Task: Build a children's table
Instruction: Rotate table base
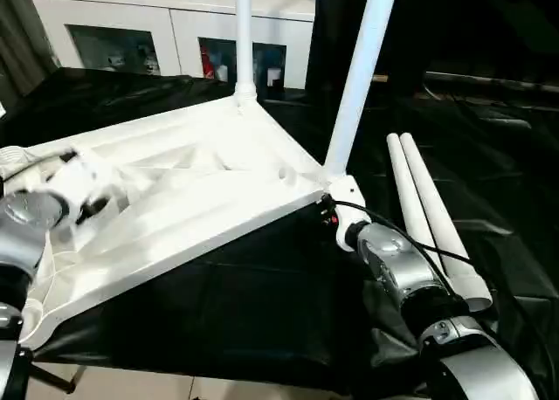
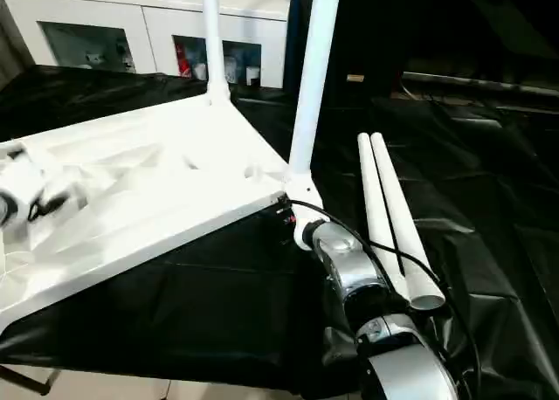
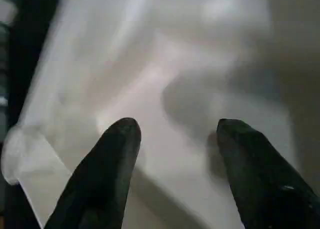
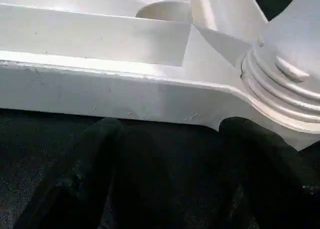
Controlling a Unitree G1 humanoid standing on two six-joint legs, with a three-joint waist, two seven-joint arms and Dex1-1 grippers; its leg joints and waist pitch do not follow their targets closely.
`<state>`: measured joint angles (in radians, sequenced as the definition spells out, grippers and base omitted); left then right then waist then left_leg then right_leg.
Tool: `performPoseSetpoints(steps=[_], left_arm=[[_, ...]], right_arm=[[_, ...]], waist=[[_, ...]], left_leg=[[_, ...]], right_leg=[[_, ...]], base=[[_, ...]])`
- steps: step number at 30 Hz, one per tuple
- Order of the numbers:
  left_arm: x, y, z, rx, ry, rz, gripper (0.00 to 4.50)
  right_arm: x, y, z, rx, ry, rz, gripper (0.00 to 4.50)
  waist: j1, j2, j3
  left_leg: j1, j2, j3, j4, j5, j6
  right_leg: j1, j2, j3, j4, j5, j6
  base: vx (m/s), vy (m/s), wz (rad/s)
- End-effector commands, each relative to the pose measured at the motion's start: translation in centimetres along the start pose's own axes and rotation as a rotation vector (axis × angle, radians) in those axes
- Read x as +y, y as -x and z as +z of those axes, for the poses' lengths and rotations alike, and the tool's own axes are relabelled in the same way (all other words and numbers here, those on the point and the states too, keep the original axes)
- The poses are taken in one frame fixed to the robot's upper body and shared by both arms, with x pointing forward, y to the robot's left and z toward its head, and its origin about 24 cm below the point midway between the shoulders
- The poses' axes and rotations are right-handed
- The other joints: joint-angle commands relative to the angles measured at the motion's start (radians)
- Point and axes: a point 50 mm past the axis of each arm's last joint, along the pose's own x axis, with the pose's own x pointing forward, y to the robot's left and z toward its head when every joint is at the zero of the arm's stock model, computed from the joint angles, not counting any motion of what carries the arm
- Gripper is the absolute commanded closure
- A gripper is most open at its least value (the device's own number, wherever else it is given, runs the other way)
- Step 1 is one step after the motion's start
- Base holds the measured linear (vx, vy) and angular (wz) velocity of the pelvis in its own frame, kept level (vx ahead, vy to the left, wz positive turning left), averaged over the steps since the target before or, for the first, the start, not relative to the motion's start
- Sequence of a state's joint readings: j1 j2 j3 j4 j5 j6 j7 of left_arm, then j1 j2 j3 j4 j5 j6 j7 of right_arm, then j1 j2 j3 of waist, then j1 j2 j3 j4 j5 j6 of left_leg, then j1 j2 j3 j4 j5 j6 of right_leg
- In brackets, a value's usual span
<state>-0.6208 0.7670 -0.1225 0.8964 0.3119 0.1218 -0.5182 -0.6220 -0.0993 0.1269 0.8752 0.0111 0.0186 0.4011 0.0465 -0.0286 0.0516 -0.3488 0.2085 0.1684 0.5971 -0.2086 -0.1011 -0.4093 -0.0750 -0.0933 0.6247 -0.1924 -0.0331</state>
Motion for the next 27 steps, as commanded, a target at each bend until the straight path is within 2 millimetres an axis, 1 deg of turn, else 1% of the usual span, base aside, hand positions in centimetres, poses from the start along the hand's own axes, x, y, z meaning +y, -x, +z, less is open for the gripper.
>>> performPoseSetpoints(steps=[1,3,4,5,6,7,8,10,11,12,13,14,15,16,17,18,19,20,21,22,23,24,25,26,27], left_arm=[[0.5,0.1,-0.3,0.034,-0.042,-0.004,1.99],[0.3,0.0,-0.8,0.050,-0.055,-0.022,2.32],[0.0,-0.1,-0.7,0.036,-0.051,-0.048,2.42],[0.0,-0.1,-0.7,0.036,-0.051,-0.048,2.42],[-0.3,-0.2,-0.6,0.021,-0.041,-0.079,2.53],[-0.7,-0.2,-0.3,0.001,-0.040,-0.117,2.53],[-0.7,-0.2,-0.3,0.001,-0.040,-0.117,2.77],[-1.6,-0.3,0.4,-0.061,-0.038,-0.207,2.89],[-1.8,-0.4,0.8,-0.091,-0.042,-0.242,2.89],[-2.7,-0.2,1.5,-0.148,-0.031,-0.346,2.95],[-2.7,-0.2,1.5,-0.148,-0.031,-0.346,3.06],[-3.2,-0.1,2.0,-0.187,-0.027,-0.419,3.29],[-3.7,0.1,2.2,-0.201,-0.021,-0.490,3.31],[-4.3,0.3,2.7,-0.227,-0.032,-0.565,3.31],[-4.3,0.3,2.7,-0.227,-0.032,-0.565,3.45],[-4.6,0.4,2.9,-0.239,-0.042,-0.603,3.62],[-4.9,0.5,3.1,-0.250,-0.041,-0.642,3.73],[-4.9,0.5,3.1,-0.250,-0.041,-0.642,3.73],[-5.2,0.6,3.4,-0.260,-0.045,-0.686,3.81],[-5.2,0.6,3.4,-0.260,-0.045,-0.686,3.92],[-5.5,0.8,3.8,-0.282,-0.043,-0.733,3.92],[-6.0,1.1,4.3,-0.305,-0.047,-0.784,4.16],[-6.0,1.1,4.3,-0.305,-0.047,-0.784,4.21],[-6.5,1.3,4.9,-0.337,-0.053,-0.832,4.21],[-6.5,1.3,4.9,-0.337,-0.053,-0.832,4.32]], right_arm=[[-0.5,0.0,0.5,-0.012,0.018,-0.012,0.87],[-0.5,0.0,0.5,-0.013,0.021,-0.009,0.87],[-0.4,-0.1,0.5,-0.014,0.022,-0.007,0.87],[-0.4,-0.1,0.5,-0.014,0.022,-0.007,0.87],[-0.4,-0.1,0.6,-0.014,0.023,-0.005,0.87],[-0.3,-0.2,0.6,-0.015,0.024,-0.001,0.87],[-0.3,-0.2,0.6,-0.015,0.024,-0.001,0.87],[0.0,-0.3,0.7,-0.016,0.030,0.010,0.87],[0.1,-0.4,0.7,-0.017,0.033,0.015,0.87],[0.4,-0.6,0.8,-0.018,0.038,0.028,0.87],[0.4,-0.6,0.8,-0.018,0.038,0.028,0.87],[0.6,-0.7,0.9,-0.019,0.042,0.037,0.87],[0.9,-0.9,1.1,-0.021,0.047,0.047,0.87],[1.3,-1.1,1.3,-0.026,0.052,0.061,0.87],[1.3,-1.1,1.3,-0.026,0.052,0.061,0.87],[1.5,-1.2,1.5,-0.029,0.056,0.070,0.87],[1.8,-1.3,1.7,-0.033,0.058,0.079,0.87],[1.8,-1.3,1.7,-0.033,0.058,0.079,0.87],[2.0,-1.5,1.8,-0.037,0.062,0.089,0.87],[2.0,-1.5,1.8,-0.037,0.062,0.089,0.87],[2.2,-1.6,2.0,-0.041,0.065,0.098,0.87],[2.5,-1.7,2.1,-0.046,0.066,0.111,0.87],[2.5,-1.7,2.1,-0.046,0.066,0.111,0.87],[2.7,-1.8,2.2,-0.050,0.067,0.121,0.87],[2.7,-1.8,2.2,-0.050,0.067,0.121,0.87]], waist=[[0.002,0.030,-0.067],[0.002,0.028,-0.066],[0.003,0.029,-0.066],[0.004,0.028,-0.066],[0.005,0.028,-0.066],[0.006,0.025,-0.066],[0.006,0.027,-0.066],[0.010,0.023,-0.065],[0.008,0.023,-0.065],[0.013,0.021,-0.065],[0.012,0.021,-0.065],[0.012,0.020,-0.065],[0.014,0.022,-0.066],[0.013,0.019,-0.065],[0.014,0.021,-0.066],[0.013,0.019,-0.065],[0.012,0.019,-0.064],[0.012,0.020,-0.064],[0.011,0.018,-0.064],[0.011,0.019,-0.064],[0.010,0.018,-0.063],[0.009,0.020,-0.064],[0.008,0.020,-0.063],[0.010,0.020,-0.063],[0.009,0.022,-0.063]], left_leg=[[0.005,0.023,-0.004,-0.071,-0.118,0.005],[0.005,0.022,-0.003,-0.071,-0.130,0.005],[0.005,0.022,-0.004,-0.072,-0.134,0.004],[0.005,0.022,-0.004,-0.072,-0.135,0.003],[0.005,0.023,-0.004,-0.072,-0.134,0.002],[0.005,0.024,-0.003,-0.072,-0.129,0.003],[0.005,0.024,-0.003,-0.072,-0.130,0.003],[0.006,0.025,-0.003,-0.073,-0.127,0.005],[0.005,0.025,-0.002,-0.073,-0.129,0.004],[0.006,0.024,-0.002,-0.073,-0.126,0.002],[0.007,0.026,0.000,-0.074,-0.127,0.002],[0.007,0.027,0.000,-0.074,-0.125,0.000],[0.008,0.027,0.001,-0.073,-0.115,0.001],[0.006,0.028,0.001,-0.074,-0.103,0.001],[0.006,0.027,0.001,-0.074,-0.100,0.000],[0.006,0.026,0.003,-0.074,-0.104,0.001],[0.004,0.026,0.002,-0.074,-0.109,0.003],[0.005,0.026,0.002,-0.075,-0.111,0.002],[0.005,0.027,0.002,-0.075,-0.116,0.000],[0.005,0.028,0.001,-0.076,-0.115,-0.001],[0.005,0.027,0.002,-0.076,-0.117,-0.002],[0.007,0.029,0.001,-0.076,-0.117,-0.005],[0.007,0.028,0.002,-0.076,-0.118,-0.004],[0.007,0.028,0.003,-0.076,-0.116,-0.005],[0.007,0.029,0.003,-0.076,-0.114,-0.007]], right_leg=[[0.061,-0.070,0.064,-0.056,-0.038,-0.236],[0.062,-0.070,0.063,-0.057,-0.043,-0.239],[0.062,-0.071,0.064,-0.058,-0.048,-0.239],[0.062,-0.072,0.064,-0.059,-0.053,-0.239],[0.062,-0.074,0.065,-0.059,-0.056,-0.241],[0.062,-0.074,0.065,-0.058,-0.053,-0.243],[0.062,-0.074,0.066,-0.058,-0.052,-0.244],[0.060,-0.076,0.066,-0.058,-0.055,-0.246],[0.060,-0.075,0.066,-0.058,-0.058,-0.246],[0.060,-0.080,0.068,-0.058,-0.067,-0.248],[0.059,-0.078,0.068,-0.058,-0.067,-0.248],[0.059,-0.077,0.068,-0.056,-0.059,-0.250],[0.058,-0.077,0.069,-0.053,-0.039,-0.256],[0.059,-0.077,0.068,-0.050,-0.023,-0.261],[0.060,-0.078,0.067,-0.049,-0.019,-0.262],[0.060,-0.077,0.068,-0.049,-0.018,-0.261],[0.062,-0.077,0.068,-0.051,-0.026,-0.256],[0.062,-0.078,0.068,-0.051,-0.035,-0.253],[0.062,-0.079,0.069,-0.053,-0.052,-0.247],[0.063,-0.078,0.069,-0.052,-0.054,-0.246],[0.062,-0.078,0.069,-0.053,-0.060,-0.244],[0.060,-0.079,0.069,-0.052,-0.062,-0.247],[0.059,-0.077,0.069,-0.053,-0.064,-0.248],[0.060,-0.077,0.069,-0.054,-0.060,-0.248],[0.060,-0.076,0.069,-0.052,-0.049,-0.251]], base=[[0.000,0.000,0.00],[0.000,0.000,0.00],[0.000,0.000,0.00],[0.000,0.000,0.00],[0.000,0.000,0.00],[0.000,0.000,0.00],[0.000,0.000,0.00],[0.000,0.000,0.00],[0.000,0.000,0.00],[0.000,0.000,0.00],[0.000,0.000,0.00],[0.000,0.000,0.00],[0.000,0.000,0.00],[0.000,0.000,0.00],[0.000,0.000,0.00],[0.000,0.000,0.00],[0.000,0.000,0.00],[0.000,0.000,0.00],[0.000,0.000,0.00],[0.000,0.000,0.00],[0.000,0.000,0.00],[0.000,0.000,0.00],[0.000,0.000,0.00],[0.000,0.000,0.00],[0.000,0.000,0.00]])
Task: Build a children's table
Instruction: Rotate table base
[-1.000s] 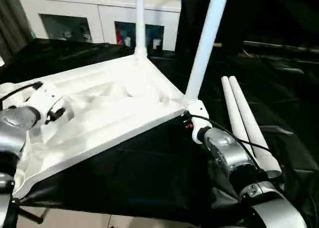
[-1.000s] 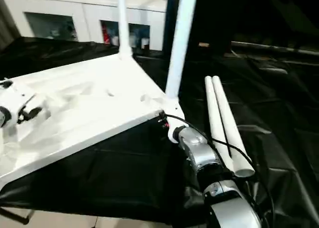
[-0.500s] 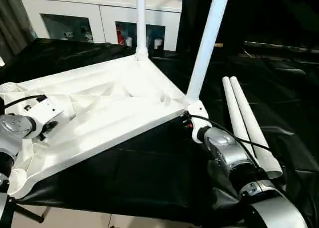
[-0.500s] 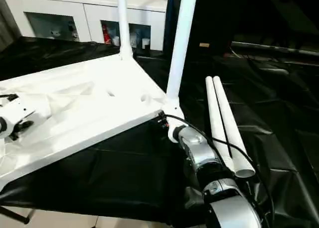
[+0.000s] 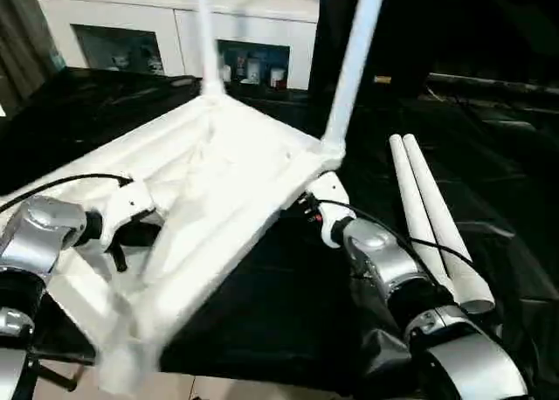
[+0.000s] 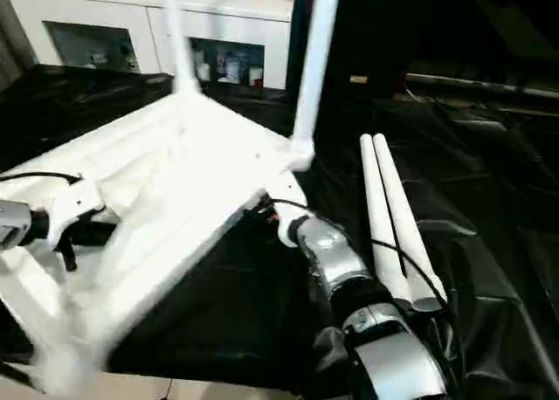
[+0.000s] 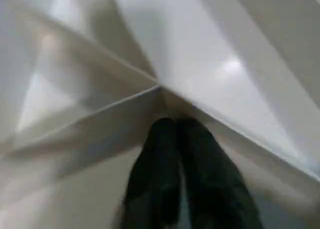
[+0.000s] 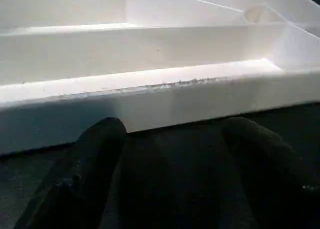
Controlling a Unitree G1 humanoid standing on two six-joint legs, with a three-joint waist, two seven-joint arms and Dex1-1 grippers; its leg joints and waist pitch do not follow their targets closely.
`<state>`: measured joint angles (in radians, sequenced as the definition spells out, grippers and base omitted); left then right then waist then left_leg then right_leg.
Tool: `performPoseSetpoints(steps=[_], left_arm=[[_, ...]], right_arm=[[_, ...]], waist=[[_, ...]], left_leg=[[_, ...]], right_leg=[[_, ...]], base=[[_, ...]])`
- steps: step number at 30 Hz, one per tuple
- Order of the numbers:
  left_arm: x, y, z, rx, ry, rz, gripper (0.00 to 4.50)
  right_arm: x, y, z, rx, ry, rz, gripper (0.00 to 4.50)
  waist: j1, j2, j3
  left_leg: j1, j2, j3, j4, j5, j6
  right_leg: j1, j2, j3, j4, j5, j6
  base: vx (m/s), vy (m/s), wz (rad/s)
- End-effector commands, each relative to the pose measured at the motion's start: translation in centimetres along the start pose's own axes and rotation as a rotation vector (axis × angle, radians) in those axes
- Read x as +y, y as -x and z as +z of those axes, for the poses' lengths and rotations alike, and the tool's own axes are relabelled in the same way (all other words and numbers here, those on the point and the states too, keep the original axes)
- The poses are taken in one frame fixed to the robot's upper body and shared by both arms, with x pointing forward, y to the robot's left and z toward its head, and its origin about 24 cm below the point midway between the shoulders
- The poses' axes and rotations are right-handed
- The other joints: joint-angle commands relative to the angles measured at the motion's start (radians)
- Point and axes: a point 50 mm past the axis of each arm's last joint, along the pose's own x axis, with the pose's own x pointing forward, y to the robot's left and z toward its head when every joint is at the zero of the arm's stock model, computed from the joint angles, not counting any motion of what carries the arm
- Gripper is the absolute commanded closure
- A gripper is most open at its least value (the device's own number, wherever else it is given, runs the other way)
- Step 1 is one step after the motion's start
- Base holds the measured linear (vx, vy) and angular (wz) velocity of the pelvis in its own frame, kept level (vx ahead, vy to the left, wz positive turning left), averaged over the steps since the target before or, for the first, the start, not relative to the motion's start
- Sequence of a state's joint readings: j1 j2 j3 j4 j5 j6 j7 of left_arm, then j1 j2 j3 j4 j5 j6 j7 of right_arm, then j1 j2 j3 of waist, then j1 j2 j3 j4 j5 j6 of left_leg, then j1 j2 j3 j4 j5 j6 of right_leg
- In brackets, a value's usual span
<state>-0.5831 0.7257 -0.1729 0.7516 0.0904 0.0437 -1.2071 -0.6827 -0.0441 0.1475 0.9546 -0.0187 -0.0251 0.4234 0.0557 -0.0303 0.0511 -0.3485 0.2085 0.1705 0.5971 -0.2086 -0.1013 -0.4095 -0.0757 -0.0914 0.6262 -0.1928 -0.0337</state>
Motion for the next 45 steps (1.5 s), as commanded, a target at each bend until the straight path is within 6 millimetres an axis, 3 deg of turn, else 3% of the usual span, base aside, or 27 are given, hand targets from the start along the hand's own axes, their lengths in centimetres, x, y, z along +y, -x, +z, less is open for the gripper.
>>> performPoseSetpoints(steps=[1,6,8,9,11,13,14,16,18,21,23,26,30,34,38,39,43,45], left_arm=[[-1.3,-1.5,1.6,-0.073,-0.029,-0.122,4.32],[-3.3,-4.0,4.1,-0.169,-0.066,-0.247,4.42],[-3.6,-4.4,4.5,-0.181,-0.074,-0.259,4.42],[-3.9,-5.1,5.1,-0.200,-0.089,-0.266,4.42],[-3.9,-6.1,5.9,-0.218,-0.112,-0.235,4.42],[-3.4,-6.7,6.4,-0.217,-0.135,-0.145,4.42],[-3.0,-6.8,6.7,-0.215,-0.145,-0.094,4.42],[-2.5,-6.9,6.9,-0.212,-0.157,-0.036,4.42],[-1.5,-6.9,7.0,-0.190,-0.169,0.050,4.42],[-0.4,-6.5,7.1,-0.153,-0.205,0.170,4.42],[0.0,-6.5,7.5,-0.171,-0.220,0.213,4.42],[0.3,-6.8,8.1,-0.201,-0.217,0.267,4.42],[0.5,-7.7,8.9,-0.243,-0.210,0.382,4.42],[0.9,-7.9,8.4,-0.197,-0.247,0.472,4.42],[1.4,-7.2,8.7,-0.225,-0.241,0.500,4.42],[1.5,-6.9,8.8,-0.247,-0.228,0.490,4.42],[1.3,-5.8,9.7,-0.339,-0.217,0.392,4.50],[0.9,-5.2,10.5,-0.406,-0.220,0.330,4.50]], right_arm=[[0.9,-0.6,1.2,-0.035,0.031,0.053,0.87],[1.1,-0.5,1.2,-0.042,0.039,0.080,0.87],[1.0,-0.5,1.1,-0.043,0.040,0.081,0.87],[0.5,-0.3,1.2,-0.043,0.042,0.069,0.87],[-0.2,-0.1,1.2,-0.043,0.048,0.045,0.87],[-0.8,0.1,1.3,-0.047,0.051,0.023,0.87],[-1.1,0.3,1.4,-0.051,0.054,0.011,0.87],[-1.4,0.4,1.6,-0.056,0.058,-0.002,0.87],[-2.1,0.8,1.9,-0.072,0.060,-0.031,0.87],[-2.8,1.5,2.3,-0.095,0.079,-0.057,0.87],[-3.3,2.0,2.6,-0.110,0.087,-0.073,0.87],[-4.3,2.8,3.3,-0.134,0.088,-0.119,0.87],[-6.2,4.7,4.3,-0.147,0.073,-0.224,0.87],[-7.3,6.3,4.8,-0.095,0.043,-0.322,0.87],[-8.0,7.4,4.9,-0.049,-0.002,-0.370,0.87],[-8.4,7.9,4.8,-0.033,-0.021,-0.401,0.87],[-9.9,9.6,4.4,0.049,-0.101,-0.513,0.52],[-10.3,10.4,3.9,0.124,-0.145,-0.539,0.35]], waist=[[-0.001,0.022,-0.064],[-0.001,0.026,-0.065],[-0.002,0.022,-0.065],[-0.004,0.027,-0.066],[-0.005,0.023,-0.066],[-0.003,0.027,-0.067],[-0.005,0.023,-0.067],[-0.004,0.022,-0.066],[-0.003,0.030,-0.066],[-0.005,0.023,-0.066],[-0.006,0.025,-0.066],[-0.005,0.024,-0.070],[0.009,0.019,-0.074],[0.006,0.027,-0.068],[0.001,0.023,-0.068],[0.001,0.028,-0.068],[0.002,0.029,-0.068],[0.006,0.027,-0.069]], left_leg=[[0.006,0.028,0.001,-0.076,-0.109,-0.007],[0.003,0.025,0.003,-0.073,-0.097,0.001],[0.001,0.024,0.003,-0.072,-0.095,0.004],[0.002,0.024,0.002,-0.072,-0.097,0.004],[0.002,0.022,0.004,-0.069,-0.098,0.008],[-0.001,0.022,0.003,-0.069,-0.096,0.014],[0.001,0.019,0.004,-0.067,-0.103,0.020],[-0.001,0.019,0.002,-0.068,-0.112,0.022],[0.001,0.018,0.001,-0.067,-0.128,0.017],[-0.001,0.018,-0.002,-0.067,-0.127,0.016],[-0.003,0.018,-0.003,-0.066,-0.117,0.024],[-0.003,0.019,-0.003,-0.064,-0.082,0.032],[-0.002,0.015,-0.002,-0.060,-0.035,0.063],[-0.002,0.011,-0.004,-0.062,-0.076,0.045],[-0.005,0.010,-0.005,-0.062,-0.081,0.033],[-0.003,0.010,-0.004,-0.061,-0.086,0.030],[-0.002,0.012,-0.005,-0.062,-0.070,0.019],[0.001,0.016,-0.003,-0.063,-0.049,0.016]], right_leg=[[0.063,-0.075,0.068,-0.051,-0.035,-0.253],[0.066,-0.073,0.067,-0.052,-0.018,-0.257],[0.068,-0.072,0.067,-0.052,-0.018,-0.255],[0.067,-0.071,0.067,-0.053,-0.019,-0.254],[0.070,-0.068,0.067,-0.056,-0.017,-0.254],[0.071,-0.069,0.067,-0.055,-0.015,-0.254],[0.069,-0.063,0.066,-0.060,-0.023,-0.246],[0.070,-0.065,0.065,-0.061,-0.047,-0.239],[0.070,-0.065,0.065,-0.064,-0.077,-0.227],[0.073,-0.064,0.063,-0.067,-0.101,-0.202],[0.072,-0.064,0.063,-0.067,-0.095,-0.199],[0.071,-0.062,0.063,-0.059,-0.030,-0.222],[0.077,-0.061,0.063,-0.053,0.064,-0.229],[0.078,-0.057,0.062,-0.064,-0.013,-0.195],[0.079,-0.059,0.061,-0.070,-0.071,-0.178],[0.076,-0.058,0.061,-0.073,-0.075,-0.180],[0.076,-0.059,0.062,-0.067,-0.048,-0.202],[0.076,-0.059,0.064,-0.057,0.006,-0.231]], base=[[0.000,0.000,0.00],[0.000,0.000,0.00],[0.000,0.000,0.00],[0.000,0.000,0.00],[0.000,0.000,0.00],[0.000,0.000,0.00],[0.000,0.000,0.00],[0.000,0.000,0.00],[0.000,0.000,0.00],[0.000,0.000,0.00],[0.000,0.000,0.00],[0.000,0.000,0.00],[0.000,0.000,0.00],[0.000,0.000,0.00],[0.000,0.000,0.00],[0.000,0.000,0.00],[0.000,0.000,0.00],[0.000,0.000,0.00]])
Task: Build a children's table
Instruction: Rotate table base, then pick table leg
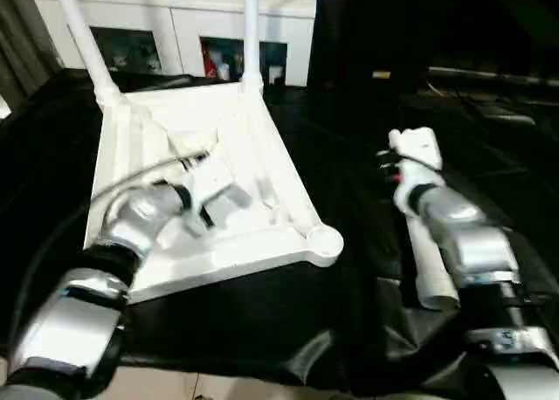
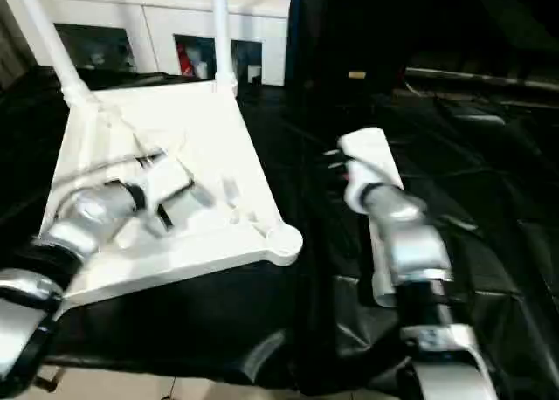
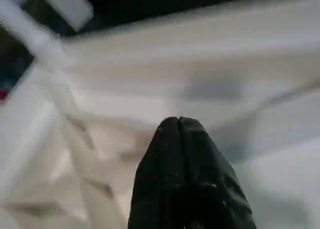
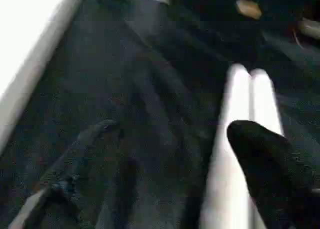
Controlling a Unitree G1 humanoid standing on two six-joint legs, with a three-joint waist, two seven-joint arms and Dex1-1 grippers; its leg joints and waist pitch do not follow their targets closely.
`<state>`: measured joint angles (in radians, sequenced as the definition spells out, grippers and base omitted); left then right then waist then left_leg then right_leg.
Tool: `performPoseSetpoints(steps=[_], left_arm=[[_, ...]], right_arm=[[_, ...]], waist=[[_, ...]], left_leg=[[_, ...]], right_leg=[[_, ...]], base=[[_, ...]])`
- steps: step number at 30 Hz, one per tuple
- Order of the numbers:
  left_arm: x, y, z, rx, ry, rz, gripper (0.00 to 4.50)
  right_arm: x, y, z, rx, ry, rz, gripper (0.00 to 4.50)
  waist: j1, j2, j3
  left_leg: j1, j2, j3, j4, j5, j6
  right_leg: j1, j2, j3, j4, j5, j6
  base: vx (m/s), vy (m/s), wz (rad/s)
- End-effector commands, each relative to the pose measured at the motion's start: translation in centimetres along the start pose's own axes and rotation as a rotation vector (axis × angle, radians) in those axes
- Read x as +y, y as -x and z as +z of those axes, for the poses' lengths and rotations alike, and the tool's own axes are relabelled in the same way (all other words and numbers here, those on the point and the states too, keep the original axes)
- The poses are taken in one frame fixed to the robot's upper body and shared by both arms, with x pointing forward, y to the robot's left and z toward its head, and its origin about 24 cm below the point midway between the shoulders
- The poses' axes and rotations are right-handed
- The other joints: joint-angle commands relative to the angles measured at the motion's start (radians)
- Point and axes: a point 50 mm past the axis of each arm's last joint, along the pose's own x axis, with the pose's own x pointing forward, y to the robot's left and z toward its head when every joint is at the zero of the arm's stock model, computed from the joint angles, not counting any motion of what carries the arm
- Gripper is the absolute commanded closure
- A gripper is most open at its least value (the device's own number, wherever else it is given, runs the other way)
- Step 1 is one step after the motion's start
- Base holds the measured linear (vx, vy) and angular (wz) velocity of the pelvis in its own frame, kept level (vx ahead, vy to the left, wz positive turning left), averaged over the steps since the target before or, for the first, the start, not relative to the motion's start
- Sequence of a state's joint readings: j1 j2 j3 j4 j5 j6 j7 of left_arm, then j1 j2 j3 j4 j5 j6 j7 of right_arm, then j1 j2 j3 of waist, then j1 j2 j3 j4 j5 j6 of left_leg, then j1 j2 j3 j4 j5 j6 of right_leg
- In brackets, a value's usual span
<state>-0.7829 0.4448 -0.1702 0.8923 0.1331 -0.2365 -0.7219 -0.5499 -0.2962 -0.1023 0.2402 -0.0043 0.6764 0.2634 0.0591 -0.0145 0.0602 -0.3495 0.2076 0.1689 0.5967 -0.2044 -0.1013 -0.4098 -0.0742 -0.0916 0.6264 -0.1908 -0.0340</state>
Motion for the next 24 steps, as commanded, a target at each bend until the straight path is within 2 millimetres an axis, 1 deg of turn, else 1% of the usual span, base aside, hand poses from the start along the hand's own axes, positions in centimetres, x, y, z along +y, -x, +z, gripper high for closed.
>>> performPoseSetpoints(steps=[1,2,3,4,5,6,7,8,9,10,11,12,14,16,17,18,20,21,22,24], left_arm=[[-0.2,0.2,1.2,-0.073,0.033,-0.058,4.50],[-0.3,0.3,1.8,-0.108,0.050,-0.083,4.50],[-0.4,0.5,2.2,-0.136,0.060,-0.106,4.50],[-0.6,0.7,2.7,-0.159,0.075,-0.135,4.50],[-0.8,0.8,3.1,-0.177,0.094,-0.166,4.50],[-1.1,1.1,3.7,-0.198,0.106,-0.206,4.50],[-1.5,1.3,4.2,-0.216,0.120,-0.247,4.50],[-1.5,1.3,4.2,-0.216,0.120,-0.247,4.50],[-2.3,1.7,5.1,-0.246,0.154,-0.334,4.50],[-2.9,2.0,5.6,-0.261,0.169,-0.388,4.50],[-3.2,2.1,5.8,-0.266,0.175,-0.409,4.50],[-3.9,2.5,6.4,-0.282,0.192,-0.463,4.50],[-4.3,2.6,6.9,-0.301,0.206,-0.491,4.50],[-4.4,2.7,7.0,-0.300,0.205,-0.499,4.50],[-4.6,2.7,7.2,-0.296,0.207,-0.510,4.50],[-4.8,2.8,7.3,-0.289,0.205,-0.526,4.50],[-5.0,3.0,7.4,-0.282,0.208,-0.533,4.50],[-5.0,3.0,7.5,-0.280,0.210,-0.534,4.50],[-5.1,3.1,7.6,-0.278,0.214,-0.538,4.50],[-5.2,3.3,7.7,-0.275,0.216,-0.543,4.50]], right_arm=[[-0.7,0.5,-0.2,0.065,-0.044,-0.032,0.35],[-1.0,0.8,-0.4,0.108,-0.059,-0.047,0.23],[-1.3,1.0,-0.6,0.141,-0.065,-0.055,0.11],[-1.4,1.2,-0.7,0.164,-0.075,-0.064,0.05],[-1.6,1.4,-0.7,0.189,-0.087,-0.076,0.05],[-1.8,1.6,-0.8,0.227,-0.094,-0.082,0.05],[-1.9,1.7,-0.9,0.261,-0.091,-0.087,0.05],[-1.9,1.7,-0.9,0.261,-0.091,-0.087,0.05],[-1.9,2.0,-1.1,0.318,-0.116,-0.082,0.05],[-1.9,2.1,-1.2,0.349,-0.126,-0.079,0.05],[-2.0,2.2,-1.3,0.359,-0.132,-0.079,0.05],[-1.8,2.3,-1.5,0.387,-0.160,-0.057,0.05],[-1.4,2.3,-1.7,0.400,-0.197,-0.023,0.05],[-1.2,2.3,-1.9,0.415,-0.196,-0.009,0.05],[-1.0,2.3,-2.1,0.432,-0.192,-0.002,0.05],[-0.7,2.4,-2.3,0.452,-0.194,0.019,0.05],[-0.4,2.4,-2.4,0.462,-0.206,0.034,0.05],[-0.3,2.4,-2.4,0.464,-0.207,0.036,0.05],[-0.2,2.4,-2.4,0.469,-0.208,0.042,0.05],[-0.1,2.4,-2.4,0.465,-0.206,0.044,0.05]], waist=[[0.002,0.013,-0.077],[0.005,0.015,-0.077],[0.005,0.006,-0.076],[0.005,0.008,-0.075],[0.004,0.008,-0.073],[0.005,0.007,-0.072],[0.003,0.005,-0.071],[0.005,0.007,-0.070],[0.004,0.009,-0.070],[0.004,-0.001,-0.070],[0.004,0.004,-0.069],[0.003,0.004,-0.069],[0.001,0.001,-0.068],[0.000,0.002,-0.066],[0.001,-0.003,-0.067],[0.001,-0.002,-0.067],[0.001,0.000,-0.068],[0.001,0.001,-0.069],[0.000,-0.001,-0.069],[0.000,0.000,-0.069]], left_leg=[[0.002,0.016,0.001,-0.061,-0.057,0.017],[0.003,0.016,0.001,-0.061,-0.061,0.015],[0.001,0.017,0.002,-0.063,-0.061,0.018],[0.001,0.017,0.002,-0.063,-0.064,0.017],[0.003,0.017,0.005,-0.063,-0.077,0.011],[0.004,0.019,0.003,-0.065,-0.075,0.003],[0.002,0.017,0.006,-0.064,-0.082,0.003],[0.002,0.017,0.004,-0.065,-0.085,-0.002],[0.005,0.018,0.005,-0.065,-0.090,-0.011],[0.002,0.018,0.005,-0.066,-0.087,-0.006],[0.000,0.018,0.004,-0.067,-0.075,-0.009],[-0.001,0.017,0.005,-0.065,-0.072,-0.011],[0.000,0.015,0.007,-0.064,-0.080,-0.008],[-0.001,0.013,0.007,-0.063,-0.083,-0.008],[0.000,0.013,0.007,-0.064,-0.083,-0.011],[0.000,0.014,0.007,-0.064,-0.079,-0.012],[-0.001,0.014,0.006,-0.064,-0.063,-0.013],[0.000,0.015,0.006,-0.064,-0.056,-0.014],[-0.001,0.014,0.006,-0.063,-0.052,-0.014],[-0.001,0.013,0.006,-0.063,-0.047,-0.016]], right_leg=[[0.073,-0.061,0.063,-0.058,0.007,-0.237],[0.074,-0.063,0.064,-0.057,0.007,-0.241],[0.076,-0.063,0.063,-0.057,-0.002,-0.244],[0.076,-0.063,0.063,-0.057,-0.014,-0.242],[0.071,-0.063,0.064,-0.062,-0.049,-0.233],[0.075,-0.064,0.064,-0.058,-0.057,-0.232],[0.072,-0.063,0.064,-0.065,-0.087,-0.219],[0.073,-0.064,0.064,-0.064,-0.101,-0.215],[0.071,-0.064,0.065,-0.064,-0.120,-0.208],[0.072,-0.064,0.064,-0.068,-0.129,-0.203],[0.072,-0.065,0.064,-0.066,-0.133,-0.204],[0.072,-0.063,0.064,-0.065,-0.132,-0.198],[0.070,-0.061,0.064,-0.070,-0.149,-0.188],[0.068,-0.059,0.064,-0.073,-0.168,-0.177],[0.069,-0.058,0.064,-0.076,-0.188,-0.161],[0.069,-0.058,0.064,-0.074,-0.185,-0.157],[0.069,-0.058,0.064,-0.073,-0.173,-0.153],[0.069,-0.057,0.064,-0.070,-0.158,-0.154],[0.069,-0.057,0.064,-0.070,-0.146,-0.156],[0.070,-0.056,0.063,-0.068,-0.137,-0.159]], base=[[0.000,0.000,0.00],[0.000,0.000,0.00],[0.000,0.000,0.00],[0.000,0.000,0.00],[0.000,0.000,0.00],[0.000,0.000,0.00],[0.000,0.000,0.00],[0.000,0.000,0.00],[0.000,0.000,0.00],[0.000,0.000,0.00],[0.000,0.000,0.00],[0.000,0.000,0.00],[0.000,0.000,0.00],[0.000,0.000,0.00],[0.000,0.000,0.00],[0.000,0.000,0.00],[0.000,0.000,0.00],[0.000,0.000,0.00],[0.000,0.000,0.00],[0.000,0.000,0.00]])
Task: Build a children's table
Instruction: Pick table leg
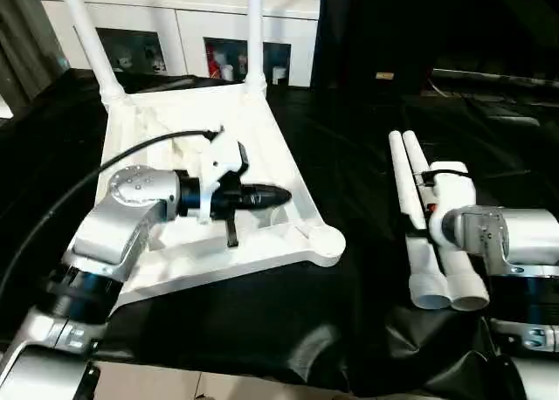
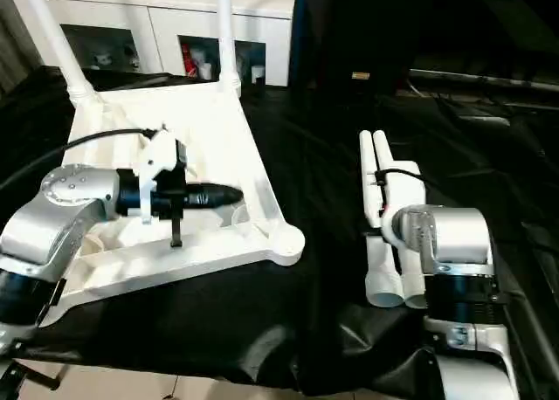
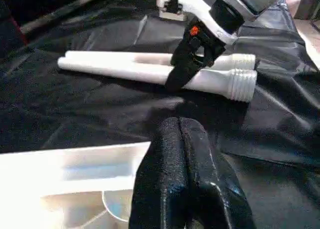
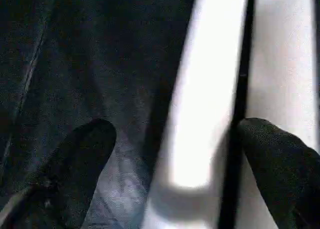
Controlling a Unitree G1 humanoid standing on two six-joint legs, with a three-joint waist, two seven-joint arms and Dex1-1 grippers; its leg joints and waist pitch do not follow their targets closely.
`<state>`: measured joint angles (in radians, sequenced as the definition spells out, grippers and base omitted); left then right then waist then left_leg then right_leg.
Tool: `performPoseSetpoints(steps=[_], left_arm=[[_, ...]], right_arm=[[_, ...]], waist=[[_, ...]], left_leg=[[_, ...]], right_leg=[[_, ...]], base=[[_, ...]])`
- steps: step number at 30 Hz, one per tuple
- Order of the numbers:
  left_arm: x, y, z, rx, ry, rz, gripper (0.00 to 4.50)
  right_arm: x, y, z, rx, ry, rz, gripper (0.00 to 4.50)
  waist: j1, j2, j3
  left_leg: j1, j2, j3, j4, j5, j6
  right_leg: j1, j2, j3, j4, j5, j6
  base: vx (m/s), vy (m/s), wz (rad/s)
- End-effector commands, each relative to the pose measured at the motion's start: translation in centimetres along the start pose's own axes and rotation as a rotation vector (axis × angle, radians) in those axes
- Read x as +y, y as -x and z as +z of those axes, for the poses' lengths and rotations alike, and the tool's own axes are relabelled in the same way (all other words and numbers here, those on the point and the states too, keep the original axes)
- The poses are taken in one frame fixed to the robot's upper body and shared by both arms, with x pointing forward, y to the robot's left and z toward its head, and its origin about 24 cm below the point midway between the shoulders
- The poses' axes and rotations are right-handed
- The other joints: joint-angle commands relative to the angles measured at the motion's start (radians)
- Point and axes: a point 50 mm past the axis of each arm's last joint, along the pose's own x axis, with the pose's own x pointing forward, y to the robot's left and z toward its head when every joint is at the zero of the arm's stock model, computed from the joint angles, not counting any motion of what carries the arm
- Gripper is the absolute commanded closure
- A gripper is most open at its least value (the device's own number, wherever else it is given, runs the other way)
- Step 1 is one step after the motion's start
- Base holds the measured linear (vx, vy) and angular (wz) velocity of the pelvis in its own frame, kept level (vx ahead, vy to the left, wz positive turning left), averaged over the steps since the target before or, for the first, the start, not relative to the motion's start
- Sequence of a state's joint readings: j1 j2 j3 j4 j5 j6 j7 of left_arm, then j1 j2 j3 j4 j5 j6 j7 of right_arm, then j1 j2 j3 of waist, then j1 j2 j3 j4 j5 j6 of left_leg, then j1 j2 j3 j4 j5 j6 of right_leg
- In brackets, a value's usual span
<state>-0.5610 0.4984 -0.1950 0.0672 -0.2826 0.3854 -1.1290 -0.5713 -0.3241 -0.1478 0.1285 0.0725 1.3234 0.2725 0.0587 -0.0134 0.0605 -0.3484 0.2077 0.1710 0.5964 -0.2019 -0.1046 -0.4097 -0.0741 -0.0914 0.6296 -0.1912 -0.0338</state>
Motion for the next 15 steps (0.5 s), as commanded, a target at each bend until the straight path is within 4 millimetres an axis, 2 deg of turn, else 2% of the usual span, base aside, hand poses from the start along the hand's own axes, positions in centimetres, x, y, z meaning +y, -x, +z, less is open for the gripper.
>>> performPoseSetpoints(steps=[1,3,11,13,15], left_arm=[[-0.4,-0.1,0.5,0.001,-0.005,-0.020,4.50],[-0.5,-0.2,0.6,0.003,-0.002,-0.022,4.50],[-0.9,-0.6,0.7,0.019,0.003,-0.032,4.50],[-1.0,-0.6,0.7,0.022,0.001,-0.034,4.50],[-1.1,-0.6,0.7,0.024,0.001,-0.035,4.50]], right_arm=[[0.2,0.3,0.2,-0.005,0.000,0.014,0.05],[0.2,0.3,0.2,-0.003,0.003,0.018,0.05],[0.4,-0.2,-0.6,0.057,0.010,0.047,0.05],[0.4,-0.3,-0.8,0.066,0.007,0.046,0.32],[0.3,-0.3,-0.9,0.068,0.007,0.046,0.40]], waist=[[0.001,-0.004,-0.070],[0.002,-0.003,-0.070],[0.002,-0.010,-0.072],[0.001,-0.011,-0.071],[0.002,-0.010,-0.071]], left_leg=[[-0.003,0.013,0.004,-0.063,-0.049,-0.013],[-0.002,0.012,0.005,-0.062,-0.048,-0.014],[-0.005,0.012,0.005,-0.061,-0.024,-0.006],[-0.006,0.011,0.005,-0.060,-0.023,-0.004],[-0.005,0.010,0.006,-0.060,-0.027,-0.005]], right_leg=[[0.071,-0.057,0.063,-0.071,-0.138,-0.158],[0.071,-0.057,0.064,-0.071,-0.142,-0.155],[0.073,-0.057,0.063,-0.068,-0.129,-0.149],[0.073,-0.057,0.063,-0.069,-0.129,-0.150],[0.073,-0.057,0.064,-0.071,-0.144,-0.147]], base=[[0.000,0.000,0.00],[0.000,0.000,0.00],[0.000,0.000,0.00],[0.000,0.000,0.00],[0.000,0.000,0.00]])
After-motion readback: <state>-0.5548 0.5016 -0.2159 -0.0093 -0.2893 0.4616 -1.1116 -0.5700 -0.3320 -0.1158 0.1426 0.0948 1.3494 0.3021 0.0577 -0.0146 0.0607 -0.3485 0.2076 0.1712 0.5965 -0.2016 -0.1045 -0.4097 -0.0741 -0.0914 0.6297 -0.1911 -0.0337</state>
